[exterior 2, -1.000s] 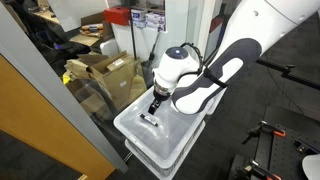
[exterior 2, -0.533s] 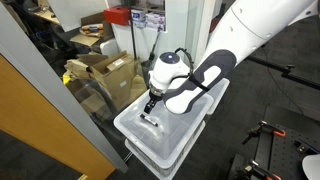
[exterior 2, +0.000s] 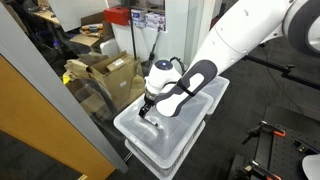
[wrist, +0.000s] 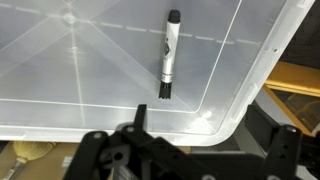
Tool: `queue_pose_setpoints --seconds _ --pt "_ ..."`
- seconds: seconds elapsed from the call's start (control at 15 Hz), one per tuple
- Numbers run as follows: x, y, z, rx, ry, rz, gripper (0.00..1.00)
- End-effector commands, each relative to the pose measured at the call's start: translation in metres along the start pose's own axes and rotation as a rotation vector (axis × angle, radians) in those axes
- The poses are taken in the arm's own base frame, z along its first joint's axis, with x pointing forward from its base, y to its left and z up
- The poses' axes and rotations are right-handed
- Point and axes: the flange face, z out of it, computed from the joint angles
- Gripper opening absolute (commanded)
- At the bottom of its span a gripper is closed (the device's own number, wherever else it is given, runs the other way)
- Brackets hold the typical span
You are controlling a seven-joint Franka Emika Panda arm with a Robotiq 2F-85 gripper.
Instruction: Put the black marker inside the white cup
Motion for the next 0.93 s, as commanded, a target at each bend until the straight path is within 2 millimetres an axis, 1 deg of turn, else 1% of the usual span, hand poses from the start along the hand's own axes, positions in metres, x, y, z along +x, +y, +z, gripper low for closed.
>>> queue_pose_setpoints --seconds 0.0,0.47,0.67,0.87 --pt "0.009 0.001 0.02 0.035 -0.024 0.017 1.0" --pt "0.005 0.003 0.058 0.016 -0.056 0.056 1.0" --pt "0.005 0.005 0.07 0.015 -0.07 0.065 1.0" --pt "0.007 0.008 0.078 0.01 -0.082 0.075 1.0"
